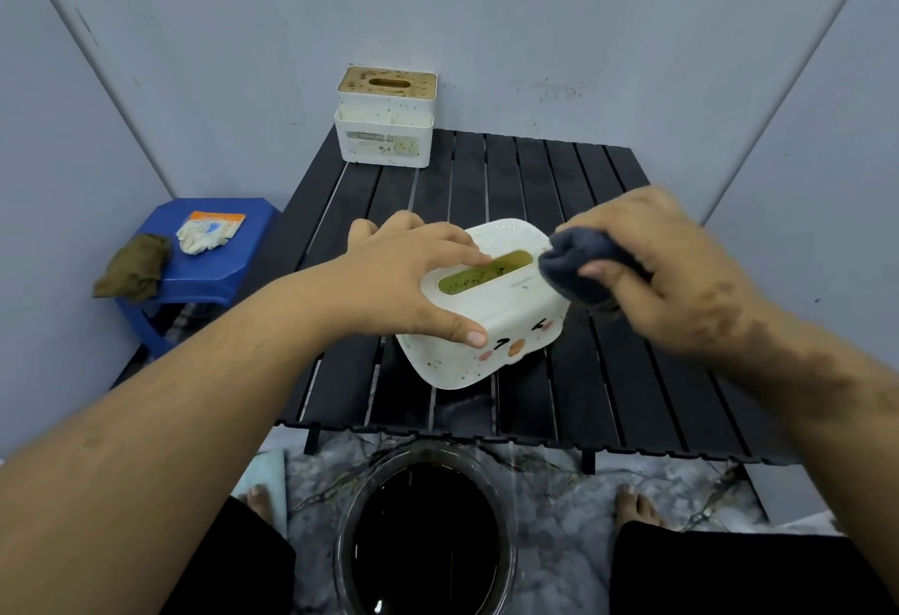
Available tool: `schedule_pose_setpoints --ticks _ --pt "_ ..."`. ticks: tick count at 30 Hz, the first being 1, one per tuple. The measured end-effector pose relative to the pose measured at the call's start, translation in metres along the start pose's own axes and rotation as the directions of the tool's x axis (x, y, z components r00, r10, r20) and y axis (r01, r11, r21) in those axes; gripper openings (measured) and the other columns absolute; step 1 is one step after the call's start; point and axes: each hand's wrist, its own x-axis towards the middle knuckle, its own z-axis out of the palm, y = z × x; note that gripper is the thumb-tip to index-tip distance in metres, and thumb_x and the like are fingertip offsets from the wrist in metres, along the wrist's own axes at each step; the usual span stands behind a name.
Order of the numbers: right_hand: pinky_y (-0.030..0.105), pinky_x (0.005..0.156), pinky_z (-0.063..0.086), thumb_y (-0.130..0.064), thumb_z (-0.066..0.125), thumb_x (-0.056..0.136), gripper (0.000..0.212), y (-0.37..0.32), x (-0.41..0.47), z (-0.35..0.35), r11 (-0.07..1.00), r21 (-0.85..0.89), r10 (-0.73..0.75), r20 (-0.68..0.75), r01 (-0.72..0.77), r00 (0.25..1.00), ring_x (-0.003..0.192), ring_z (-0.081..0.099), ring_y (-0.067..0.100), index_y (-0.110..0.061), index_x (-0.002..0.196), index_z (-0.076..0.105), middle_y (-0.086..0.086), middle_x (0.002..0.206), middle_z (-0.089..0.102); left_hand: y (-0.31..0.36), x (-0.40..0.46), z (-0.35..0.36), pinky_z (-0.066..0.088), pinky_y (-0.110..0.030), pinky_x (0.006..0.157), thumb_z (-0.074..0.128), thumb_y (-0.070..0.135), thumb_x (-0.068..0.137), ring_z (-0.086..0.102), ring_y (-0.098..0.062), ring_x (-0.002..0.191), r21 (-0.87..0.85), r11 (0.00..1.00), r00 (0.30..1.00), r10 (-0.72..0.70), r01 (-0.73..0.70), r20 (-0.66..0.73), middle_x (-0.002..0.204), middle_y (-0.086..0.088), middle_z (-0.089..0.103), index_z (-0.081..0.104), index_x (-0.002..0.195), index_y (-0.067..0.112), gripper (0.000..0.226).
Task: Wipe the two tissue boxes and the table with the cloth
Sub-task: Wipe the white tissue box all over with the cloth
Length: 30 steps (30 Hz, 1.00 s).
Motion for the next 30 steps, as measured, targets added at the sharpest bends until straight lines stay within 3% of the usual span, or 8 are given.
schedule_pose_setpoints --ticks 5,7,11,16,19,24,26,30 --pt "0.025 0.09 0.033 -0.013 0.051 0.083 0.028 0.022 0.005 0.004 0.993 -0.073 0.091 -0.059 -0.095 0.994 0.103 0.05 0.023 -0.016 0.108 0.065 -0.01 0.103 0.062 0.0 0.0 -0.001 0.013 -0.036 0.104 0.059 0.089 0.059 0.019 -0.006 0.136 -0.01 1.0 1.0 0.005 -0.005 0.011 0.145 0.037 0.033 0.043 0.146 0.054 0.095" --pt "0.022 0.09 0.036 -0.014 0.053 0.084 0.027 0.029 0.004 0.017 0.993 -0.031 0.111 0.025 -0.11 0.994 0.103 0.054 0.02 -0.017 0.107 0.066 -0.01 0.105 0.064 0.0 0.0 -0.001 0.011 -0.035 0.103 0.059 0.089 0.059 0.018 -0.006 0.136 -0.004 1.0 1.0 0.004 -0.004 0.013 0.145 0.037 0.033 0.042 0.146 0.055 0.095" --pt "0.035 0.103 0.04 -0.014 0.053 0.091 0.031 0.037 -0.006 0.035 0.971 0.14 0.184 0.091 -0.196 0.979 0.115 0.05 0.016 -0.026 0.119 0.057 -0.011 0.117 0.054 -0.001 0.0 0.0 0.01 -0.033 0.104 0.059 0.091 0.057 0.017 -0.004 0.136 -0.006 1.0 1.0 0.002 -0.002 0.018 0.146 0.037 0.033 0.042 0.146 0.055 0.097" --pt "0.025 0.105 0.041 -0.02 0.048 0.1 0.03 0.031 -0.009 0.037 0.913 0.304 0.263 0.071 -0.272 0.962 0.12 0.052 0.004 -0.025 0.128 0.057 -0.013 0.123 0.058 -0.002 0.002 0.0 0.011 -0.035 0.105 0.059 0.091 0.059 0.017 -0.003 0.135 0.002 1.0 1.0 0.004 -0.004 0.012 0.146 0.037 0.033 0.043 0.146 0.055 0.096" --pt "0.024 0.104 0.041 -0.019 0.05 0.099 0.032 0.032 -0.007 0.035 0.89 0.33 0.299 0.096 -0.314 0.949 0.117 0.053 0.003 -0.026 0.129 0.06 -0.011 0.12 0.06 -0.002 0.002 0.001 0.011 -0.033 0.103 0.06 0.097 0.054 0.016 -0.003 0.136 -0.003 1.0 1.0 0.008 -0.008 0.016 0.146 0.038 0.033 0.043 0.146 0.055 0.102" --pt "0.023 0.101 0.041 -0.02 0.056 0.097 0.036 0.037 0.002 0.03 0.901 0.325 0.264 0.12 -0.289 0.957 0.114 0.054 0.007 -0.027 0.132 0.059 -0.007 0.117 0.058 -0.006 0.003 0.005 0.01 -0.031 0.101 0.044 0.098 0.047 0.015 0.0 0.133 -0.02 1.0 1.0 0.015 -0.015 -0.005 0.146 0.04 0.031 0.041 0.145 0.057 0.107" --pt "0.024 0.102 0.041 -0.017 0.06 0.094 0.041 0.037 0.005 0.032 0.908 0.317 0.261 0.08 -0.273 0.962 0.114 0.055 0.008 -0.029 0.134 0.057 -0.007 0.118 0.059 -0.005 0.002 0.004 0.009 -0.03 0.1 0.048 0.098 0.048 0.014 0.0 0.134 -0.014 1.0 1.0 0.018 -0.018 -0.004 0.146 0.04 0.031 0.041 0.146 0.057 0.106" --pt "0.029 0.097 0.048 -0.022 0.069 0.088 0.033 0.042 0.017 0.032 0.926 0.229 0.338 -0.148 -0.3 0.93 0.106 0.056 0.005 -0.027 0.12 0.061 -0.01 0.115 0.061 -0.003 0.001 0.002 0.009 -0.031 0.103 0.065 0.088 0.062 0.014 -0.001 0.135 -0.021 1.0 1.0 0.012 -0.012 0.002 0.145 0.039 0.031 0.042 0.147 0.055 0.094"
